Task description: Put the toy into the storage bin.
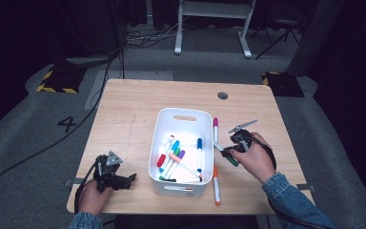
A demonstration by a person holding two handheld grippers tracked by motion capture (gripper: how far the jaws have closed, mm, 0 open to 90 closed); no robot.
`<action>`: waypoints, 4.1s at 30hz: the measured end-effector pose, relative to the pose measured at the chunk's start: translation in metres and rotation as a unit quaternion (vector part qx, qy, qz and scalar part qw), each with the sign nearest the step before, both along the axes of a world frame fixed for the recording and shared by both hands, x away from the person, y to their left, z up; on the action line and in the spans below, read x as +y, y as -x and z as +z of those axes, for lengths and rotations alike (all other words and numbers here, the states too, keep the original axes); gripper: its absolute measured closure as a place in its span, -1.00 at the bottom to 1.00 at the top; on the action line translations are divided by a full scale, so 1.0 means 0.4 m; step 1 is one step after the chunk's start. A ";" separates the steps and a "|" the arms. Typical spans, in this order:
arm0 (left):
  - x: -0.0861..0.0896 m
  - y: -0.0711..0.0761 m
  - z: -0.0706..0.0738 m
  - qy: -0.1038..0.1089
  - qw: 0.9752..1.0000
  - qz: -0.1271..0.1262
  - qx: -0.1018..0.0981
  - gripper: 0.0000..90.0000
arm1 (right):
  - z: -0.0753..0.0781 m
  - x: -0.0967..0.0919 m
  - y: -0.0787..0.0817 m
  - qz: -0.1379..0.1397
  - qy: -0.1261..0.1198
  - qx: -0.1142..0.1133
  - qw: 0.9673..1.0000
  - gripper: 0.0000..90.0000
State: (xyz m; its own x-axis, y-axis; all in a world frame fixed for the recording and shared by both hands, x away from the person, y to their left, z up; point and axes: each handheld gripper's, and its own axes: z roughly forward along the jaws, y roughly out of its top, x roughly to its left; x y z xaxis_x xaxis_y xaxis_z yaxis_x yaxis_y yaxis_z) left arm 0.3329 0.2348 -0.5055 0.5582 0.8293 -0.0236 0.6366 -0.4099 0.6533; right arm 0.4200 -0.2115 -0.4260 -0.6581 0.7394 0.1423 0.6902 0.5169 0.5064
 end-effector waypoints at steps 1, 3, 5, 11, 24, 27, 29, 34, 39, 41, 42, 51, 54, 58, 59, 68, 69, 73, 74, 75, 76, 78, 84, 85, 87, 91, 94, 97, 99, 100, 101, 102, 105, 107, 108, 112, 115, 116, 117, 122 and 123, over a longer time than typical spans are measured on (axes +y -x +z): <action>0.000 0.000 0.000 -0.001 1.000 0.001 -0.001 -1.00 | 0.006 -0.004 0.004 -0.001 -0.003 -0.001 1.000 0.72; 0.000 0.000 0.000 0.001 1.000 0.000 0.000 -1.00 | 0.016 -0.009 0.010 -0.003 -0.010 -0.001 1.000 0.72; 0.000 0.000 0.000 -0.001 1.000 0.001 -0.001 -1.00 | 0.027 -0.015 0.016 -0.003 -0.015 -0.005 1.000 0.72; -0.001 0.000 0.000 0.000 1.000 0.001 -0.001 -1.00 | 0.066 -0.032 0.039 -0.006 -0.028 -0.015 0.999 0.72; -0.002 -0.001 0.000 0.001 1.000 0.000 -0.002 -1.00 | 0.143 -0.052 0.086 0.003 -0.058 -0.038 0.998 0.72; -0.002 -0.001 0.000 0.001 1.000 0.000 -0.003 -1.00 | 0.162 -0.053 0.099 0.006 -0.066 -0.043 0.997 0.72; -0.002 -0.001 0.000 0.001 1.000 0.000 -0.002 -1.00 | 0.173 -0.052 0.106 0.009 -0.069 -0.048 0.996 0.72; -0.002 -0.001 0.000 0.001 1.000 0.000 -0.002 -1.00 | 0.200 -0.042 0.122 0.016 -0.076 -0.053 0.996 0.72; -0.002 -0.001 0.000 0.000 1.000 0.000 -0.002 -1.00 | 0.219 -0.030 0.134 0.027 -0.081 -0.058 0.995 0.72; -0.002 -0.001 0.000 0.001 1.000 0.000 -0.002 -1.00 | 0.224 -0.023 0.137 0.034 -0.081 -0.060 0.994 0.72; -0.002 -0.001 0.000 0.001 1.000 0.000 -0.002 -1.00 | 0.226 -0.019 0.139 0.034 -0.084 -0.058 0.994 0.72; -0.002 -0.001 0.000 0.001 1.000 0.000 -0.002 -1.00 | 0.242 0.019 0.151 0.062 -0.091 -0.062 0.992 0.72; -0.002 -0.001 0.000 0.001 1.000 0.000 -0.002 -1.00 | 0.247 0.036 0.156 0.070 -0.094 -0.059 0.991 0.72; -0.002 -0.001 0.000 0.001 1.000 0.000 -0.002 -1.00 | 0.251 0.060 0.159 0.085 -0.099 -0.058 0.990 0.72; -0.002 -0.001 0.000 0.001 1.000 0.000 -0.003 -1.00 | 0.252 0.067 0.160 0.086 -0.099 -0.058 0.990 0.72; -0.002 -0.001 0.000 0.000 1.000 0.000 -0.003 -1.00 | 0.260 0.119 0.162 0.108 -0.104 -0.058 0.987 0.72; -0.002 -0.001 0.000 0.001 1.000 0.000 -0.002 -1.00 | 0.261 0.123 0.162 0.111 -0.105 -0.059 0.987 0.72; -0.002 -0.001 0.000 0.000 1.000 0.000 -0.002 -1.00 | 0.263 0.141 0.165 0.116 -0.107 -0.057 0.986 0.72; -0.002 -0.001 0.000 0.000 1.000 0.000 -0.002 -1.00 | 0.263 0.146 0.165 0.119 -0.107 -0.057 0.986 0.72; -0.002 -0.001 0.000 0.001 1.000 0.000 -0.002 -1.00 | 0.264 0.151 0.166 0.119 -0.105 -0.056 0.986 0.72; -0.002 -0.001 0.000 0.001 1.000 0.000 -0.002 -1.00 | 0.264 0.155 0.165 0.125 -0.106 -0.058 0.985 0.72; -0.002 -0.001 0.000 0.001 1.000 0.000 -0.003 -1.00 | 0.264 0.164 0.167 0.126 -0.109 -0.058 0.984 0.72; -0.002 -0.001 -0.001 0.001 1.000 0.000 -0.002 -1.00 | 0.262 0.188 0.171 0.137 -0.115 -0.057 0.982 0.72; -0.002 -0.001 0.000 0.001 1.000 -0.001 -0.001 -1.00 | 0.261 0.191 0.173 0.137 -0.113 -0.055 0.983 0.72; -0.002 -0.001 -0.001 0.001 1.000 0.000 -0.002 -1.00 | 0.259 0.198 0.175 0.140 -0.114 -0.054 0.982 0.72; -0.002 -0.001 -0.001 0.001 1.000 0.000 -0.002 -1.00 | 0.252 0.207 0.176 0.144 -0.113 -0.053 0.982 0.72; -0.002 -0.001 -0.001 0.001 1.000 0.000 -0.002 -1.00 | 0.242 0.215 0.176 0.147 -0.117 -0.049 0.981 0.72; -0.002 -0.001 0.000 0.001 1.000 -0.001 -0.001 -1.00 | 0.230 0.223 0.179 0.146 -0.116 -0.040 0.982 0.72; -0.002 -0.001 0.000 0.001 1.000 0.000 -0.001 -1.00 | 0.223 0.225 0.180 0.148 -0.115 -0.037 0.982 0.72; -0.002 -0.001 -0.001 0.001 1.000 -0.001 -0.001 -1.00 | 0.217 0.227 0.180 0.150 -0.115 -0.037 0.981 0.72; -0.002 -0.001 -0.001 0.001 1.000 0.000 -0.002 -1.00 | 0.216 0.227 0.180 0.150 -0.114 -0.036 0.981 0.72; -0.002 -0.001 0.000 0.001 1.000 -0.001 -0.001 -1.00 | 0.211 0.227 0.180 0.150 -0.111 -0.033 0.982 0.72; -0.002 -0.001 -0.001 0.001 1.000 0.000 -0.002 -1.00 | 0.200 0.227 0.180 0.157 -0.104 -0.034 0.982 0.72; -0.002 -0.001 -0.001 0.001 1.000 0.000 -0.002 -1.00 | 0.194 0.229 0.183 0.157 -0.102 -0.028 0.982 0.72; -0.002 -0.001 -0.001 0.001 1.000 0.000 -0.002 -1.00 | 0.191 0.229 0.185 0.157 -0.099 -0.024 0.982 0.72; -0.002 -0.001 -0.001 0.001 1.000 0.000 -0.002 -1.00 | 0.180 0.230 0.190 0.163 -0.089 -0.019 0.982 0.72; -0.002 -0.001 -0.001 0.001 1.000 0.000 -0.001 -1.00 | 0.171 0.232 0.191 0.169 -0.087 -0.020 0.982 0.72; -0.002 -0.001 -0.001 0.001 1.000 0.000 -0.002 -1.00 | 0.171 0.233 0.193 0.167 -0.083 -0.014 0.982 0.72; -0.002 -0.001 -0.001 0.001 1.000 0.000 -0.002 -1.00 | 0.168 0.235 0.192 0.171 -0.080 -0.017 0.982 0.72; -0.002 -0.001 -0.001 0.001 1.000 0.000 -0.001 -1.00 | 0.156 0.248 0.197 0.176 -0.064 -0.010 0.982 0.72; -0.002 -0.001 0.000 0.001 1.000 -0.001 -0.001 -1.00 | 0.155 0.250 0.198 0.178 -0.062 -0.008 0.982 0.72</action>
State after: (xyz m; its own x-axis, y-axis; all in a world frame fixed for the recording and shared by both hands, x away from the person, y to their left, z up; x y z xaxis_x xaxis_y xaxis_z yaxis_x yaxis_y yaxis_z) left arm 0.3333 0.2339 -0.5057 0.5592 0.8287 -0.0240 0.6343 -0.4090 0.6560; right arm 0.3409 -0.1114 -0.3639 -0.8749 0.4393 0.2036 0.4677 0.6577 0.5906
